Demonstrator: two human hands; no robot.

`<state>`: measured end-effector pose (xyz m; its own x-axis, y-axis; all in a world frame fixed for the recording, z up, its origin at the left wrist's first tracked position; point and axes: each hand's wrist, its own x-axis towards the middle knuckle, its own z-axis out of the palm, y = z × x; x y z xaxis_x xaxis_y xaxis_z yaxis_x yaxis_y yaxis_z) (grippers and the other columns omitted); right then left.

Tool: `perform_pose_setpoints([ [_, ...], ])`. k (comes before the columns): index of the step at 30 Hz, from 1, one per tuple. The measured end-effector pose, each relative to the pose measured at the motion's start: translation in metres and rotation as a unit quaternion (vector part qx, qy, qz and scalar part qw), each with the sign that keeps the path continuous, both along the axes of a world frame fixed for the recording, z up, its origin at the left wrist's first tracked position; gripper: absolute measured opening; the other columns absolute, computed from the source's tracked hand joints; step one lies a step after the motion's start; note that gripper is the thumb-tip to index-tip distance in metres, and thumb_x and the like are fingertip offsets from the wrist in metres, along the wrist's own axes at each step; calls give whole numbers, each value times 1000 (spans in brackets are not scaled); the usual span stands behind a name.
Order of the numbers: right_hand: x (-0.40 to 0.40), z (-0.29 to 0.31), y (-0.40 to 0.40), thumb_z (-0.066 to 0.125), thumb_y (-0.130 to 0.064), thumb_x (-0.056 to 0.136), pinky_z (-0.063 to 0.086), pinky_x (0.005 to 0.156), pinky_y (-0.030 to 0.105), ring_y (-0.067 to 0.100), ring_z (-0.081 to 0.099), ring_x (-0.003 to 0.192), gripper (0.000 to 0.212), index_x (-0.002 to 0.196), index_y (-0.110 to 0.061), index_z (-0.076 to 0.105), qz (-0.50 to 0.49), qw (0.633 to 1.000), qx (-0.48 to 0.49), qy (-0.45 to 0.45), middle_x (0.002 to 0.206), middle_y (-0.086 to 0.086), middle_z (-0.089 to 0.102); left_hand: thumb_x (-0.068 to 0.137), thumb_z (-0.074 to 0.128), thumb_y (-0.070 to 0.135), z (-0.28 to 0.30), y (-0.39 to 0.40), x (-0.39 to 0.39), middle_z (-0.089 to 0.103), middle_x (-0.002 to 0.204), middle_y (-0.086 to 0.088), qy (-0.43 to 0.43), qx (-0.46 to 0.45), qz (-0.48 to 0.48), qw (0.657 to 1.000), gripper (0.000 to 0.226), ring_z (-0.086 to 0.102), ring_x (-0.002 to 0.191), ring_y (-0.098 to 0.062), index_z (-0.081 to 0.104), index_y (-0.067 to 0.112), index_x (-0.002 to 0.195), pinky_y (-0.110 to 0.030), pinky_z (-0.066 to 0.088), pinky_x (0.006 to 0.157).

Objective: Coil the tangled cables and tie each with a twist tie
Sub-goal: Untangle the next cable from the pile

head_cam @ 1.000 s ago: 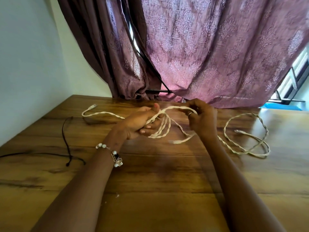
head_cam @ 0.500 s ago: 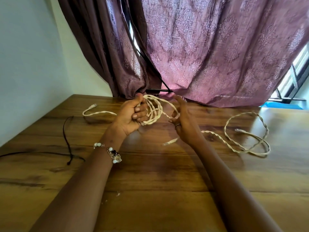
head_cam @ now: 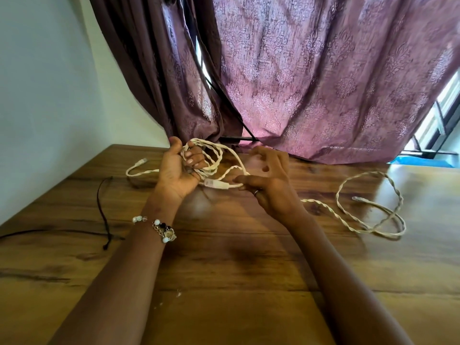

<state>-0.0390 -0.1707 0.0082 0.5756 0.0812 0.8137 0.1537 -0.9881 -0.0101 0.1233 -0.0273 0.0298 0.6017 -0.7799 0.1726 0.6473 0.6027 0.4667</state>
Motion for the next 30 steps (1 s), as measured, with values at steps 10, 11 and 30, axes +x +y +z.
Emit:
perform_pose_setpoints([
  [10,7,-10,24,83,-9,65,47,62,14,0,62,69,15,76,-4,75,91,960,264,-17,76,-6,68,98,25,50,-4,-27,-44,70,77,-12,-119,117,-27,986,61,71,71,-23,58,0,87,-33,58,65],
  [11,7,-10,23,84,-7,64,45,62,9,-3,62,68,15,75,-3,74,90,951,296,-21,76,-6,68,99,25,49,-6,-29,-44,70,79,-12,-117,116,-31,986,61,71,74,-23,58,0,88,-36,59,64],
  [30,7,-15,7,53,-35,92,53,83,33,17,63,100,41,124,-9,53,164,864,475,31,112,8,64,83,44,51,-8,-28,-55,38,43,11,-192,90,-232,949,53,33,32,1,56,1,93,-19,43,49],
])
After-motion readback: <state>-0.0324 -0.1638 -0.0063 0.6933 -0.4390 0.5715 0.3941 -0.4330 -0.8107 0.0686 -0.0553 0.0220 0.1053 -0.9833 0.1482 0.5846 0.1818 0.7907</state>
